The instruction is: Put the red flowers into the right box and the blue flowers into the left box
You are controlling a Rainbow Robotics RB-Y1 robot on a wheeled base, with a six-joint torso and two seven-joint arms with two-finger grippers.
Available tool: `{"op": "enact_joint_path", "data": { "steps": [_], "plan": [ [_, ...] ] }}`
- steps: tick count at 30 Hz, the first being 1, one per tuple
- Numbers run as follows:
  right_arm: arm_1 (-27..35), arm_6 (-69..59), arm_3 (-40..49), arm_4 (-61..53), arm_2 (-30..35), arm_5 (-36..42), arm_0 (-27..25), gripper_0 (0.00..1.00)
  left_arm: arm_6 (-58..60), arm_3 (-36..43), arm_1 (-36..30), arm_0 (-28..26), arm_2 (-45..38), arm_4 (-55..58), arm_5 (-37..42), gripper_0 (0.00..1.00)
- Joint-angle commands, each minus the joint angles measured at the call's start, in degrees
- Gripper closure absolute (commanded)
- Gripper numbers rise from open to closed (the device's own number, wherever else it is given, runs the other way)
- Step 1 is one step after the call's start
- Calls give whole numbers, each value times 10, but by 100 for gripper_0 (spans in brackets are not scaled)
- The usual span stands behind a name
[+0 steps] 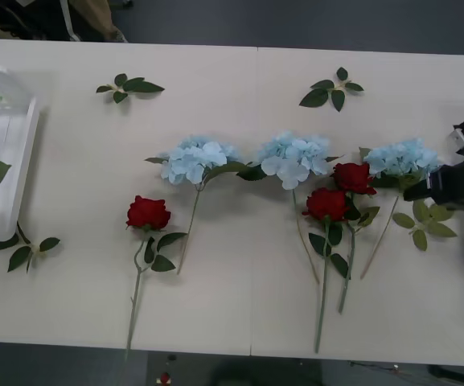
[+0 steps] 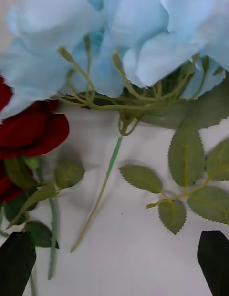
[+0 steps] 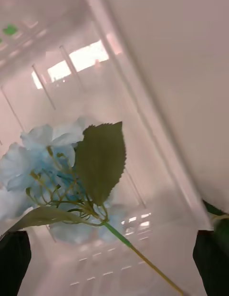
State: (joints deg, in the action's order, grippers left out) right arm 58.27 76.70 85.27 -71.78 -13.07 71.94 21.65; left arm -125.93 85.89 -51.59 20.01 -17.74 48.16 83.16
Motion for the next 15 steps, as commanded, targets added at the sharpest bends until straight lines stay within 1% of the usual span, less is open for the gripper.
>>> {"op": "enact_joint_path", "data": {
  "steps": [1, 4, 8, 12, 13, 15],
  "plan": [
    [-26, -59, -12, 49, -24, -22, 23, 0, 53, 59, -18, 12, -9, 40, 29, 0],
    [-39, -73, -36, 65, -57, -58, 37, 0, 98, 97, -4, 12, -4, 66, 44, 0],
    [-57, -73, -81, 69, -92, -99, 59, 0, 168, 159, 44, 5, 19, 69, 58, 0],
    [-70, -72, -107, 70, -103, -123, 74, 0, 224, 231, 100, -25, 58, 25, 55, 0],
    [-78, -70, -120, 72, -104, -131, 78, 0, 245, 262, 124, -39, 76, -2, 55, 0],
    [-86, -69, -134, 74, -104, -138, 83, 0, 263, 290, 149, -55, 97, -31, 54, 0]
  ]
}}
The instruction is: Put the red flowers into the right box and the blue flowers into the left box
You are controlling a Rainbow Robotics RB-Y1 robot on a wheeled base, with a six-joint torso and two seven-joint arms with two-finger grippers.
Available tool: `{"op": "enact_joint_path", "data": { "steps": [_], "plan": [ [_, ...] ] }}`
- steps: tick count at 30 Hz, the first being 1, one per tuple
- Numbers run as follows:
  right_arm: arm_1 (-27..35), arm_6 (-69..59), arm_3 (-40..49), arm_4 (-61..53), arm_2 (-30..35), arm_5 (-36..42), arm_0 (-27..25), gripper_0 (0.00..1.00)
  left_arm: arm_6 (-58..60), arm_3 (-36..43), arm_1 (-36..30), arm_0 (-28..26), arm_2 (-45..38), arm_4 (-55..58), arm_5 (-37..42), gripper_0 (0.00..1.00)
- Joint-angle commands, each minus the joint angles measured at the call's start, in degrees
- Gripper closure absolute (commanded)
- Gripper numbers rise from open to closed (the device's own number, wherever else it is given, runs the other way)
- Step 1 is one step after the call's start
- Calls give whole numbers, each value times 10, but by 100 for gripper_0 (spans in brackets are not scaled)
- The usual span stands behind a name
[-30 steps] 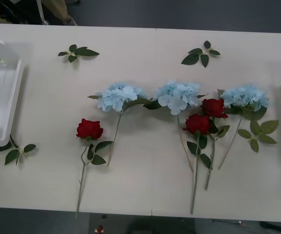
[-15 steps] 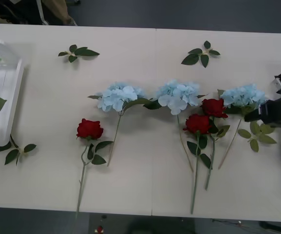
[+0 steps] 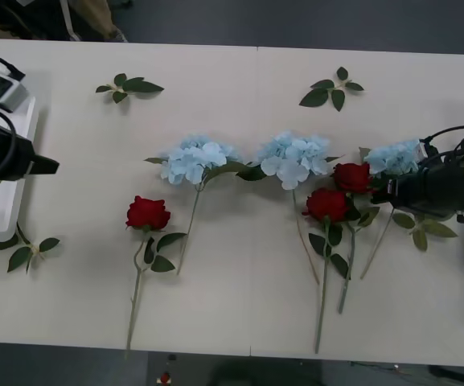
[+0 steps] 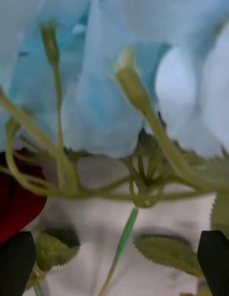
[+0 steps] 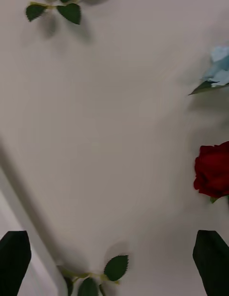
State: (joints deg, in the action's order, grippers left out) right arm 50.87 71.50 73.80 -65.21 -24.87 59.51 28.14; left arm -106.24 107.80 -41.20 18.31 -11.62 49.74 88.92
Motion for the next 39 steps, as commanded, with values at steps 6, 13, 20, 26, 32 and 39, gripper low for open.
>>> {"op": "enact_joint_path", "data": {
  "steps": [6, 13, 20, 26, 32, 39],
  "plan": [
    [-28, -15, -59, 17, 13, -24, 32, 70, 90, 119, 110, -77, 115, -128, -4, 0],
    [-28, -8, -74, 27, 13, -32, 33, 100, 110, 119, 146, -106, 179, -190, -9, 0],
    [-23, 2, -81, 27, 14, -36, 33, 100, 167, 112, 147, -126, 239, -249, -23, 0],
    [12, 106, -49, -65, 21, -27, 26, 100, 173, 87, 147, -121, 278, -276, -43, 0],
    [52, 305, 79, -196, 158, 25, -69, 100, 172, 38, 147, -119, 295, -274, -92, 0],
    [-2, 499, 182, -272, 361, 100, -179, 100, 172, 15, 147, -115, 304, -281, -106, 0]
  ]
}}
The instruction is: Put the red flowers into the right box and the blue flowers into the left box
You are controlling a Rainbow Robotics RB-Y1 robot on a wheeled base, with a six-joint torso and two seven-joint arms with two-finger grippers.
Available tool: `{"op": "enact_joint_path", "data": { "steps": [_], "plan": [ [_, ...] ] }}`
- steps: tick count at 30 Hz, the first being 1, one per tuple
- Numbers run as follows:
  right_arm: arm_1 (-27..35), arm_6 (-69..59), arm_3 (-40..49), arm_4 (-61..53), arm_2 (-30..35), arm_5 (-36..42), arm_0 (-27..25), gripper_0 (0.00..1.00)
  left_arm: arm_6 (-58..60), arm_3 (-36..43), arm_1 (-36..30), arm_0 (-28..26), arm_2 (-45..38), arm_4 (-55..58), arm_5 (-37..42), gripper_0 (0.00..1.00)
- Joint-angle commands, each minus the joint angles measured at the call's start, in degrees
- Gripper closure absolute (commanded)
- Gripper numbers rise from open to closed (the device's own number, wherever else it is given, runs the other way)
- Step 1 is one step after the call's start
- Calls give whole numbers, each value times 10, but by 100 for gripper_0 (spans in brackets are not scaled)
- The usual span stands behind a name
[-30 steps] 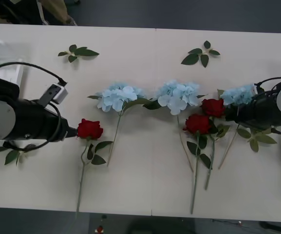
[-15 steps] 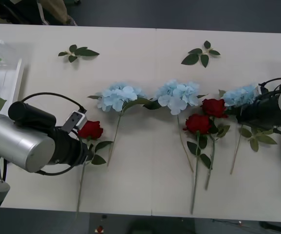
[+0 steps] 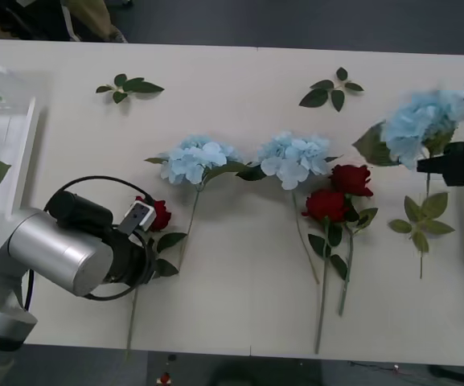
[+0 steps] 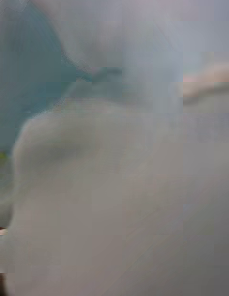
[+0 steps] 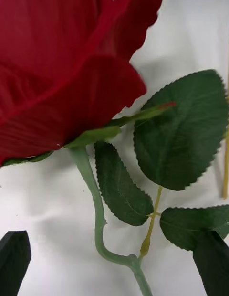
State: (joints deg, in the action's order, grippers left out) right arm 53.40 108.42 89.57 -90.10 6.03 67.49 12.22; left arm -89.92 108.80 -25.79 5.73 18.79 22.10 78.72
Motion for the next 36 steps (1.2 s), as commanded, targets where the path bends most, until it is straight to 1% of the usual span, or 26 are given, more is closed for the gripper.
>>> {"op": "enact_joint_path", "data": {
  "steps": [1, 3, 5, 10, 14, 18, 22, 24, 26, 29, 32, 36],
  "plan": [
    [-41, 172, 39, -28, 79, 25, -33, 100, 9, 4, -7, 10, 0, -5, -4, 0],
    [-62, 238, 53, -44, 109, 30, -41, 100, 9, 4, -7, 11, 0, -3, -4, 0],
    [-78, 295, 55, -67, 121, 38, -42, 100, 9, 4, -7, 11, -1, -3, -4, 0],
    [-114, 462, 55, -125, 119, 42, -38, 100, 9, 4, -8, 11, 0, -3, -4, 0],
    [-138, 466, 55, -159, 94, 47, -29, 100, 9, 4, -8, 11, 0, -4, -4, 0],
    [-168, 466, 55, -178, 84, 82, -9, 100, 4, 11, -8, 12, 0, 1, -15, 0],
    [-204, 466, 55, -158, 76, 146, 25, 100, 3, 70, -25, 11, -1, 18, -19, 0],
    [-219, 466, 55, -156, 68, 164, 40, 100, 3, 104, -37, 11, -6, 44, -19, 0],
    [-231, 466, 55, -157, 56, 165, 52, 100, 3, 145, -50, 6, -25, 90, -19, 0],
    [-249, 466, 55, -157, 49, 164, 61, 100, -2, 186, -58, -4, -59, 147, -18, 0],
    [-275, 466, 55, -156, 53, 164, 68, 100, -12, 213, -59, -13, -91, 192, -18, 0],
    [-308, 466, 55, -147, 65, 158, 69, 100, -92, 218, -55, -27, -148, 265, -22, 0]
  ]
}}
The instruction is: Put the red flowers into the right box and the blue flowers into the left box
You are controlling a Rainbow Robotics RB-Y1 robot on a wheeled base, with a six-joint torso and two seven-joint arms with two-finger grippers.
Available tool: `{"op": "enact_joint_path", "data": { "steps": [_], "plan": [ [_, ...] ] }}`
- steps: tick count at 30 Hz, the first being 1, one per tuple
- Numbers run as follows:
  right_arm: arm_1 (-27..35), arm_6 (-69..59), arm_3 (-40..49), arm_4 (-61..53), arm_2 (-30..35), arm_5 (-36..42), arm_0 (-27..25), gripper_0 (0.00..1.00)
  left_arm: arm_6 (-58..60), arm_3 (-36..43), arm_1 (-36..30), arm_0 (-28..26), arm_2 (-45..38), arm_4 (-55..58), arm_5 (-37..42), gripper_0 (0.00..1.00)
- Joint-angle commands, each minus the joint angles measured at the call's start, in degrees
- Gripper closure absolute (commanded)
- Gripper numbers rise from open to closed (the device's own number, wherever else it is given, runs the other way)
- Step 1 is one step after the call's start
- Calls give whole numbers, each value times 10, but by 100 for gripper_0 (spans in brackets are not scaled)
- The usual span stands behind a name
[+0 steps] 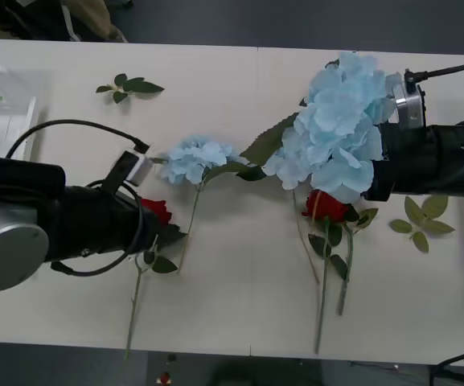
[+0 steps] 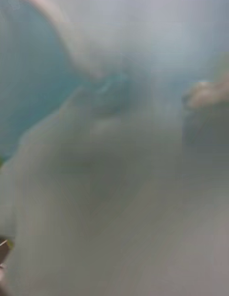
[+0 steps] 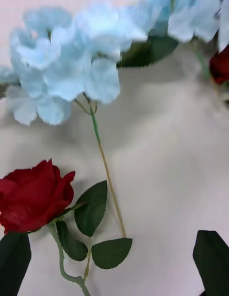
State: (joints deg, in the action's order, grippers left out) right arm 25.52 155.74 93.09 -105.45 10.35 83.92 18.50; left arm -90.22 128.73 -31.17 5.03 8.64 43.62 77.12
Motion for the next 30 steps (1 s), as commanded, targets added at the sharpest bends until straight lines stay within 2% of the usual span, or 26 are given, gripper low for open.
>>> {"op": "enact_joint_path", "data": {
  "steps": [1, 8, 13, 18, 22, 30],
  "plan": [
    [-37, -7, 20, 9, 24, -6, 7, 100, -114, 15, 3, -21, -60, 69, -10, 0],
    [-62, -7, 16, 23, 22, -14, 7, 100, -272, -65, 38, -23, -110, 229, -57, 0],
    [-67, -7, 16, 10, 17, -11, 10, 100, -399, -118, 50, -23, -112, 293, -96, 0],
    [-71, -7, 16, 9, 13, -10, 14, 100, -508, -154, 75, -13, -105, 337, -101, 0],
    [-71, -7, 16, 9, -2, -12, 22, 100, -573, -184, 96, 1, -75, 368, -121, 0],
    [-60, -7, 16, 8, -55, -60, 28, 100, -648, -246, 117, 32, 45, 417, -258, 0]
  ]
}}
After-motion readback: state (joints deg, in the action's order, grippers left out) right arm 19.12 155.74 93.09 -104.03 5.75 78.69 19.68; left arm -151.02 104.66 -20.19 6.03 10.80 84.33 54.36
